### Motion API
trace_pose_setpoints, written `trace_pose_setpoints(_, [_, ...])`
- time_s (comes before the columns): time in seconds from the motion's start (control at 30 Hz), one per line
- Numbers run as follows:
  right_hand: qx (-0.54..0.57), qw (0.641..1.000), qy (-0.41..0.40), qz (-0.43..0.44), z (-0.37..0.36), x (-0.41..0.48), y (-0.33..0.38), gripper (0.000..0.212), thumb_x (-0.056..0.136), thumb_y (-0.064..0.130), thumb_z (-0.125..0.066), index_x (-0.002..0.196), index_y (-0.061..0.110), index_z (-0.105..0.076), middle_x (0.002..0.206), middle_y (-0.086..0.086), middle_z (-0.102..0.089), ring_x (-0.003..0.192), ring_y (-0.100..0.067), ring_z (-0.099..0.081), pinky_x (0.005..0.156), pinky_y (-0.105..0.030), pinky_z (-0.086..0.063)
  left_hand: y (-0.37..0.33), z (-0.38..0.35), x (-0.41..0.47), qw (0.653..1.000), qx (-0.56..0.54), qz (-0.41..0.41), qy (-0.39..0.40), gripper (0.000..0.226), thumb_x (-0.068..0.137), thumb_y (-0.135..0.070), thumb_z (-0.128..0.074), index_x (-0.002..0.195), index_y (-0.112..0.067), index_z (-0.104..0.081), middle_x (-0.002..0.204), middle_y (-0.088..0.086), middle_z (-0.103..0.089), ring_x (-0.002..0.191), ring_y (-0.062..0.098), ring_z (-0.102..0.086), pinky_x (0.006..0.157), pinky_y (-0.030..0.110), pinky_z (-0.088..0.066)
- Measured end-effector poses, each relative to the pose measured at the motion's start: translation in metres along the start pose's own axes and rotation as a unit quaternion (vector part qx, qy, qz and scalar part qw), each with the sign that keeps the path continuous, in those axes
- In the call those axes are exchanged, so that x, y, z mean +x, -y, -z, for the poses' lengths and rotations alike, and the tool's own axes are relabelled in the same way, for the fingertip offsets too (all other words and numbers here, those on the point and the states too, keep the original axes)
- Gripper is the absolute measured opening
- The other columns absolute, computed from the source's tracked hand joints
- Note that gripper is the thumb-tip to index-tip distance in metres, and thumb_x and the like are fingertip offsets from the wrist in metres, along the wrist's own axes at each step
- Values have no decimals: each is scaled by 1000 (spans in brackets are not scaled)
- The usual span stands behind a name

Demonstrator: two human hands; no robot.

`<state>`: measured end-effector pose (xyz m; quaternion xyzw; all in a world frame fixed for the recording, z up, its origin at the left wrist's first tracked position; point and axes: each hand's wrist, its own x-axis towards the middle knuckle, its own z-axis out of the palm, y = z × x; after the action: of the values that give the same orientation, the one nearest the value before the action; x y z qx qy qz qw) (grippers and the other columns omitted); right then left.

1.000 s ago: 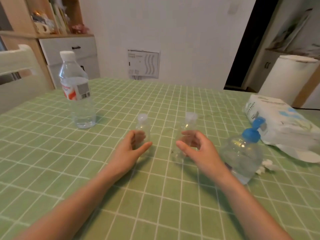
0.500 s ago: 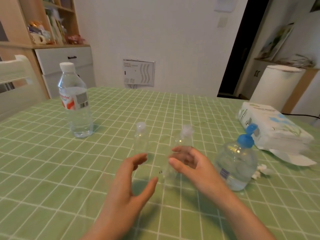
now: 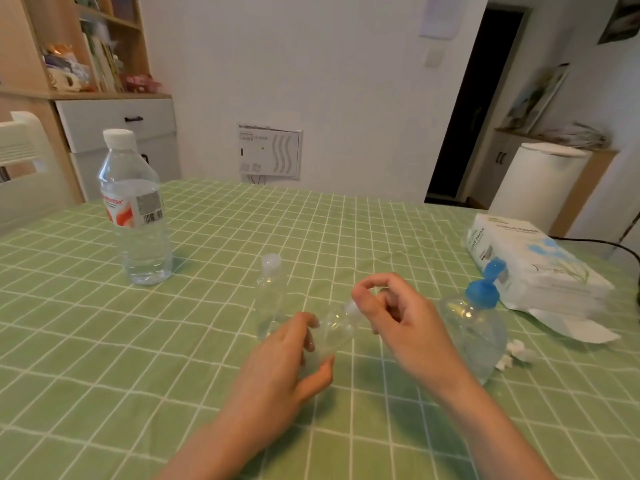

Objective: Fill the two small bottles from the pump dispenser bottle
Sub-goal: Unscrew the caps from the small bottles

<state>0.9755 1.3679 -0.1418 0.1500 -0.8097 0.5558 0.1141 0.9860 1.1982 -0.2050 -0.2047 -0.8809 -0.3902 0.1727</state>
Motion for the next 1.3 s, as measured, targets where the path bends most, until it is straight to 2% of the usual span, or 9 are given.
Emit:
trace_pose_setpoints(0.23, [7,997,69,46,-5,1,-11,40,80,56,-54,81,16,-53,56,4,-35,53,-12,-32,52,-29,-29,4,12,3,996,-77,-6,38,40,71,-66,-52,92,-32,-46,60,-13,-48,52,6,-44,52,18,-37])
trace_pose_setpoints(0.43, [0,989,122,81,-1,-1,-11,24,86,47,-52,85,23,-55,60,11,-39,56,-7,-35,54,-20,-32,3,15,2,982,-166,11,95,34,74,-56,-62,87,-26,-53,57,-4,-52,50,6,-45,51,26,-40])
trace_pose_setpoints(0.57, [-3,989,125,77,4,-3,-14,11,88,31,-57,90,21,-60,66,10,-47,63,-4,-44,62,-14,-38,2,15,1,985,-139,0,102,32,75,-53,-63,89,-27,-52,62,6,-55,52,16,-49,54,31,-43])
trace_pose_setpoints(0.67, [-8,993,110,37,5,-1,-14,36,84,53,-59,90,18,-58,61,11,-46,60,-8,-44,61,-23,-39,3,17,2,989,-118,-6,86,31,76,-52,-63,89,-26,-51,55,-2,-50,49,7,-44,51,25,-39])
trace_pose_setpoints(0.8, [-14,994,105,37,6,-2,-14,21,84,39,-65,90,20,-58,69,11,-53,67,-16,-50,66,-24,-45,6,18,2,993,-85,-17,85,26,79,-46,-65,87,-28,-48,55,0,-49,47,6,-42,49,20,-35])
trace_pose_setpoints(0.93, [-11,993,118,6,5,-3,-13,45,74,60,-65,92,19,-58,76,0,-53,70,-18,-49,68,-33,-45,6,17,1,992,-98,-4,77,34,74,-57,-60,89,-28,-49,55,-7,-48,49,6,-44,50,16,-35])
trace_pose_setpoints(1.07, [3,992,124,11,7,-4,-11,19,86,32,-66,98,18,-61,80,1,-55,73,-17,-52,74,-31,-48,6,18,2,993,-87,-7,76,34,73,-57,-59,88,-28,-48,56,-9,-49,49,5,-43,49,15,-34])
trace_pose_setpoints(1.2, [-16,991,134,-1,9,-4,-9,36,78,45,-64,96,15,-61,81,-11,-56,76,-27,-52,75,-38,-48,4,17,1,994,-71,-10,85,32,75,-55,-61,89,-29,-48,61,-6,-52,51,6,-46,50,13,-35])
trace_pose_setpoints(1.3, [-7,989,146,3,10,-5,-8,19,85,27,-65,101,18,-62,83,8,-59,81,-19,-58,76,-28,-51,5,17,0,994,-63,-9,93,30,76,-52,-63,91,-30,-48,69,-1,-56,53,8,-49,51,13,-36])
